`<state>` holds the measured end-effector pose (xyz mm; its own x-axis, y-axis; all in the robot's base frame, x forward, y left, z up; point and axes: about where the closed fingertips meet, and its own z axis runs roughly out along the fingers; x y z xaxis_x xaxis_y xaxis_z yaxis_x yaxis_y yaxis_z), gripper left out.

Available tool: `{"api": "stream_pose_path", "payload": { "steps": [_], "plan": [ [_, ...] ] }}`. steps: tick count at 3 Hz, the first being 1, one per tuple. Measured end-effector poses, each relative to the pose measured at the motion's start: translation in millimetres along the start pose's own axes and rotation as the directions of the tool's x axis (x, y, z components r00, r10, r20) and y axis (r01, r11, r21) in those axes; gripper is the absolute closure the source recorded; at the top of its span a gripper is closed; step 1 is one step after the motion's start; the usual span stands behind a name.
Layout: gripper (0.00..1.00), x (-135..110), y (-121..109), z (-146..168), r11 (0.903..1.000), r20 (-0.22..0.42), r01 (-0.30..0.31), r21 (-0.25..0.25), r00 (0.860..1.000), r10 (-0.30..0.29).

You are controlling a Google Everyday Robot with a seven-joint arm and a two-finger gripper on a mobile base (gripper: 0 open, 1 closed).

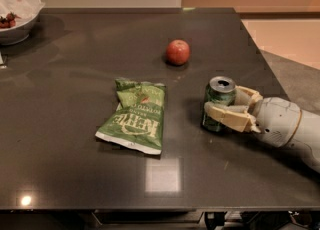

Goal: Place green can upright

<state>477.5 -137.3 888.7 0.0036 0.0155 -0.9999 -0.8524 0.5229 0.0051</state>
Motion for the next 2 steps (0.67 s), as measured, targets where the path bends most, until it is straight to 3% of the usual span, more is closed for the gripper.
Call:
{"api": "stream_pose_path", "payload": {
  "steps": [2],
  "plan": [
    [0.13, 3.5, 2.8, 2.8, 1.0000, 0.011, 0.008, 0.006, 1.000, -0.008]
  ]
}}
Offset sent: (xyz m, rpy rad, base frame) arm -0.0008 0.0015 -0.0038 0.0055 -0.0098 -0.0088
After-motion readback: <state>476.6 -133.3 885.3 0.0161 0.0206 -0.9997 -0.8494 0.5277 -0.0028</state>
